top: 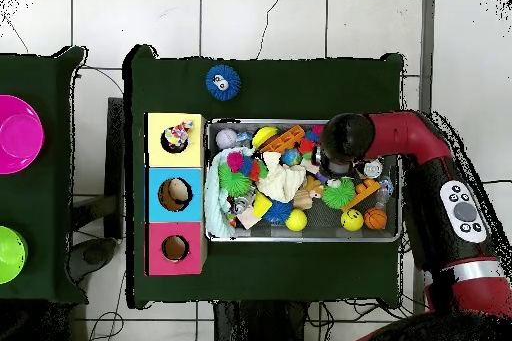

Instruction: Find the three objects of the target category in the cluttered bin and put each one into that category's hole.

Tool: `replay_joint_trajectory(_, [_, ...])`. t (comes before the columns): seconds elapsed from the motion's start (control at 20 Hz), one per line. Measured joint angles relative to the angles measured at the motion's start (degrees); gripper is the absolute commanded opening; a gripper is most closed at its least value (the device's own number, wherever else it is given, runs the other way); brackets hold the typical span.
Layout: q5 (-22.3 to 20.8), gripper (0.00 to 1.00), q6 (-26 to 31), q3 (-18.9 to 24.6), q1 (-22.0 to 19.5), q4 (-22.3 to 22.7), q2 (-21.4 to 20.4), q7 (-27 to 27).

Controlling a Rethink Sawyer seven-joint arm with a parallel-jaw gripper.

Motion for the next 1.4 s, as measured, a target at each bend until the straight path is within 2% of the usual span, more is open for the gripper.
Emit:
replay_joint_trajectory(0.3, [1.8, 1.0, 2.6, -0.3, 0.1, -2.5, 1.3, 0.0])
replay_joint_trajectory(0.85, [1.9, 1.0, 2.6, -0.5, 0.3, -2.2, 0.6, 0.0])
replay_joint_trajectory(1.4, [8.1, 1.0, 4.0, -0.6, 3.3, -0.6, -4.3, 0.0])
